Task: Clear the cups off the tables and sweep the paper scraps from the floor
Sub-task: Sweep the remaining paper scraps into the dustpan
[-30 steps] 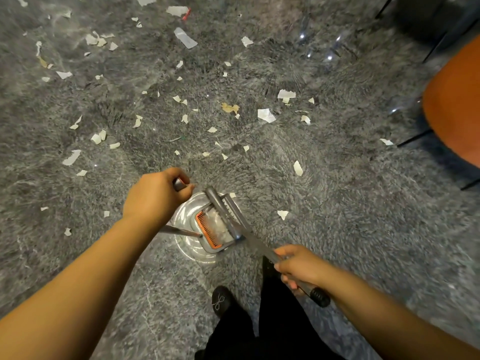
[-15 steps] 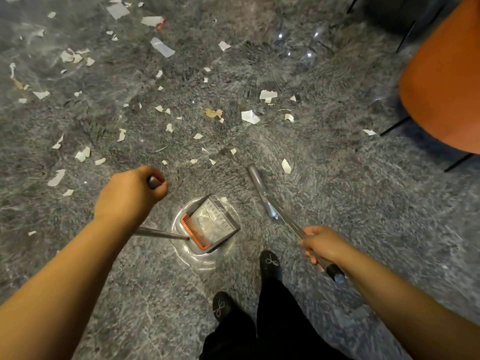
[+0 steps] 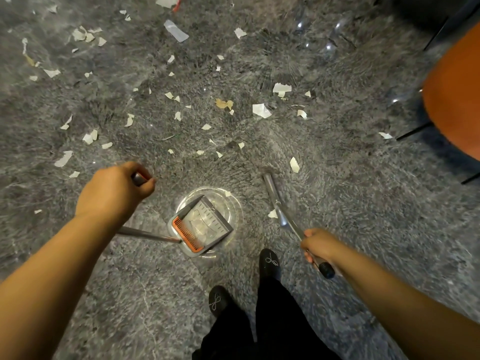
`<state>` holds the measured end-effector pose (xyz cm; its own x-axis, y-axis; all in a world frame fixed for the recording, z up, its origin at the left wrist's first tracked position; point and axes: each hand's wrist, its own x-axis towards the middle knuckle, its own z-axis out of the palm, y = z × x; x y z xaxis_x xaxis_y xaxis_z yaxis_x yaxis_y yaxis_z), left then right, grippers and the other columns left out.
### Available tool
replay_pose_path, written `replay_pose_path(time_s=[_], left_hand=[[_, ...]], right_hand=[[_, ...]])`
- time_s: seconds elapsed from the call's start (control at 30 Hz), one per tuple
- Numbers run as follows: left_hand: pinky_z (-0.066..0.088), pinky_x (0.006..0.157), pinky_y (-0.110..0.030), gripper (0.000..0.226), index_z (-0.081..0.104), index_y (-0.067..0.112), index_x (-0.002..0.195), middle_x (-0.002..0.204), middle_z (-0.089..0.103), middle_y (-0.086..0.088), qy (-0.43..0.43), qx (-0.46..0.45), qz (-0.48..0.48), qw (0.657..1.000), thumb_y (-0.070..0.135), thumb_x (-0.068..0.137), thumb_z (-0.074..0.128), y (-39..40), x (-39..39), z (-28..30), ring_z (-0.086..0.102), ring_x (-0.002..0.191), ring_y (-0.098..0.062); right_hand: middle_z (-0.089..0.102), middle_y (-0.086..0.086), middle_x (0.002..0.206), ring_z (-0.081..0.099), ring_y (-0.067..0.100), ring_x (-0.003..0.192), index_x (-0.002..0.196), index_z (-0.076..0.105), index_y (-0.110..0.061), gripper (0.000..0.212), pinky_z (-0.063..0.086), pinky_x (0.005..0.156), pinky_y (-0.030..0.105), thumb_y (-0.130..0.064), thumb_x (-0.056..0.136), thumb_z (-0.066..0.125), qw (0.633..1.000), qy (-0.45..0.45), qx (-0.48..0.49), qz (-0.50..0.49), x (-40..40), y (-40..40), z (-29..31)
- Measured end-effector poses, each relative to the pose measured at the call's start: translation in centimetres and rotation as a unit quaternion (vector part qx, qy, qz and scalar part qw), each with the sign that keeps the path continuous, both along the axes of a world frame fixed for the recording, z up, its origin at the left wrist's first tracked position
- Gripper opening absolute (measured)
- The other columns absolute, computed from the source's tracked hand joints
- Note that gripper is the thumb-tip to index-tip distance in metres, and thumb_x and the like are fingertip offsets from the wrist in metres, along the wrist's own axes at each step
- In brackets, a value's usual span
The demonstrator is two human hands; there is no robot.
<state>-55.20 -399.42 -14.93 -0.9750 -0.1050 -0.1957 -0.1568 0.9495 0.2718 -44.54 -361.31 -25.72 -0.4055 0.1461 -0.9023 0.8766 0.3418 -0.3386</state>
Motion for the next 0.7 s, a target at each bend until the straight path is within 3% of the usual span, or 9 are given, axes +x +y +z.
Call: replay_pose_path(time_s=[0.2,0.33,0.5,0.7], left_hand=[[0.053,0.066,-0.035,0.013,0.061,0.036,0.08,0.083,0.072,0.0,0.001,-0.009,0.013,1.0,0.045,0.083,0.071,-0.5,0.5,-0.6,0.067,0.08,-0.028],[0.054,0.067,-0.037,0.013,0.067,0.029,0.088,0.084,0.072,-0.003,0.004,-0.006,0.009,1.0,0.041,0.084,0.07,-0.9,1.0,-1.0,0.067,0.08,-0.029],[0.047,0.061,-0.032,0.014,0.065,0.029,0.088,0.082,0.071,0.001,0.003,0.003,0.025,1.0,0.042,0.084,0.069,-1.7,1.4,-1.4,0.065,0.078,-0.027],[0.037,0.058,-0.027,0.013,0.065,0.033,0.087,0.081,0.071,0.006,0.017,0.007,0.037,0.999,0.045,0.084,0.069,-2.6,3.1,-1.6,0.067,0.078,-0.025]], right_hand=[[0.049,0.007,0.056,0.046,0.014,0.037,0.087,0.052,-0.01,0.016,0.037,0.038,0.021,0.006,0.088,0.048,0.997,0.01,-0.053,0.055,-3.4,-4.3,-0.7],[0.048,0.009,0.07,0.048,0.013,0.044,0.112,0.044,-0.016,0.027,0.035,0.032,0.013,0.002,0.092,0.048,0.99,0.0,-0.06,0.124,-5.6,-7.9,0.0],[0.046,0.009,0.068,0.047,0.007,0.033,0.094,0.046,-0.017,0.021,0.034,0.033,0.013,0.004,0.092,0.048,0.977,-0.013,-0.089,0.195,-5.9,-11.3,1.5],[0.044,0.008,0.061,0.04,0.008,0.03,0.133,0.041,-0.008,0.039,0.031,0.032,0.012,0.002,0.095,0.046,0.978,-0.036,-0.129,0.161,-3.4,-12.2,2.9]])
